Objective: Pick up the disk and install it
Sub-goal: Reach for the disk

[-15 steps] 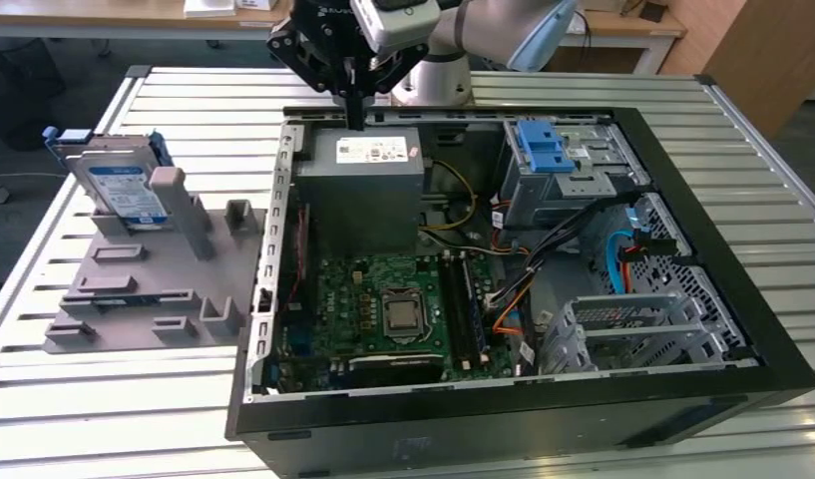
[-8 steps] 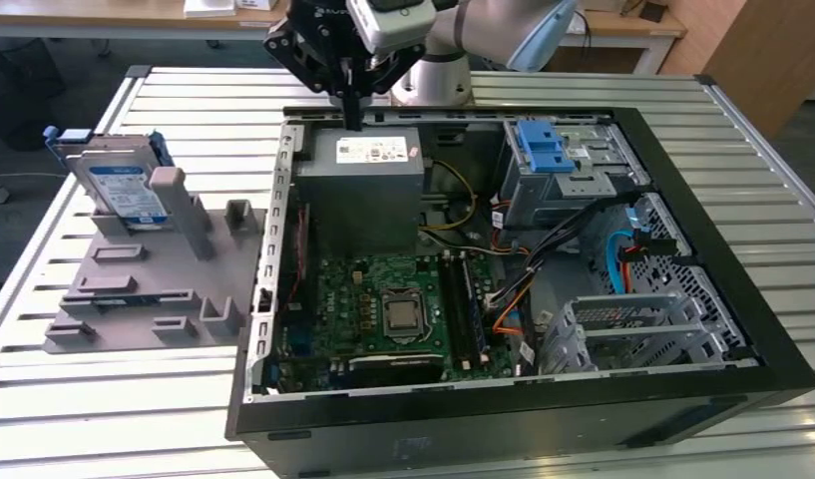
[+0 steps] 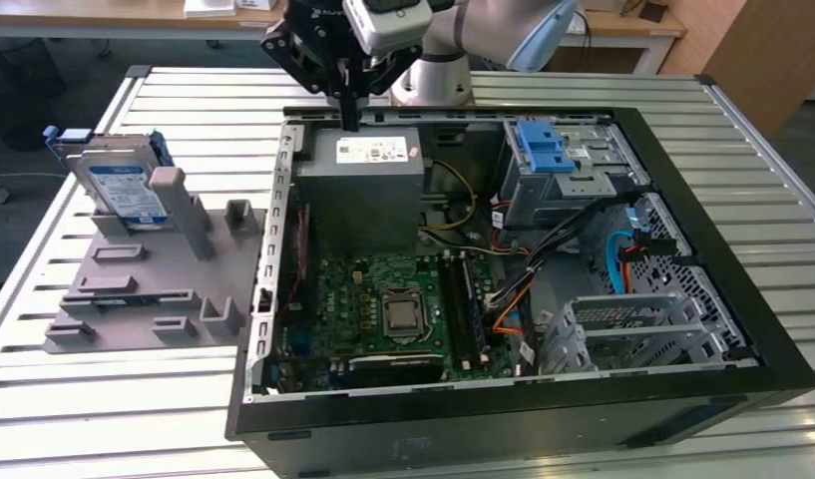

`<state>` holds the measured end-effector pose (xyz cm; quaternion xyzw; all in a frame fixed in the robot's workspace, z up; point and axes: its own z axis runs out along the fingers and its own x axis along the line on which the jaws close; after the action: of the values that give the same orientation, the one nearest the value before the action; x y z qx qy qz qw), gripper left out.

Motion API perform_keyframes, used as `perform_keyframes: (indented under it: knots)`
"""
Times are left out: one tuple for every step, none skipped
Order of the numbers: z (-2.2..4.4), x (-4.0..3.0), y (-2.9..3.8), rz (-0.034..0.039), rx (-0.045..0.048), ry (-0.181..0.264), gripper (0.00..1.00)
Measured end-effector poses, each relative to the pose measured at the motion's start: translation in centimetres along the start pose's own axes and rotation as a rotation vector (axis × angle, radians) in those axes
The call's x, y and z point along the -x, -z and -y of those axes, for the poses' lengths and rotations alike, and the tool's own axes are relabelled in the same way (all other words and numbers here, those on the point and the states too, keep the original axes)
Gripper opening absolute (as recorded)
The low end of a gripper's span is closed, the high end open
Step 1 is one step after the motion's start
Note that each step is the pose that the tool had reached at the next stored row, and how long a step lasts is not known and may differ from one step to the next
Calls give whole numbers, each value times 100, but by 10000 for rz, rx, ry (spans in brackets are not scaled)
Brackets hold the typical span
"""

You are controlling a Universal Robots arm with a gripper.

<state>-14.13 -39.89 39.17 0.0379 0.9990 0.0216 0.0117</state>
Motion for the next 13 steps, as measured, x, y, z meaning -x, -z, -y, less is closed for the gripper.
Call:
perform_keyframes:
  knots:
    - [0, -2, -1, -3, 0, 0, 11]
    - [0, -4, -3, -5, 1, 0, 11]
    - [1, -6, -4, -7, 1, 0, 11]
    - [1, -9, -5, -9, 0, 0, 11]
    - [1, -12, -6, -10, 0, -1, 11]
    - [1, -14, -7, -12, 0, -1, 11]
    - [2, -17, -8, -14, 0, 0, 11]
    - [2, -20, -9, -16, 0, 0, 11]
    - [2, -23, -10, -17, 0, 0, 11]
    - [2, -27, -11, -17, 0, -1, 11]
    - [3, -33, -13, -16, 2, -1, 11]
    - [3, -38, -13, -17, 1, 0, 11]
    - [3, -43, -14, -18, 0, 0, 11]
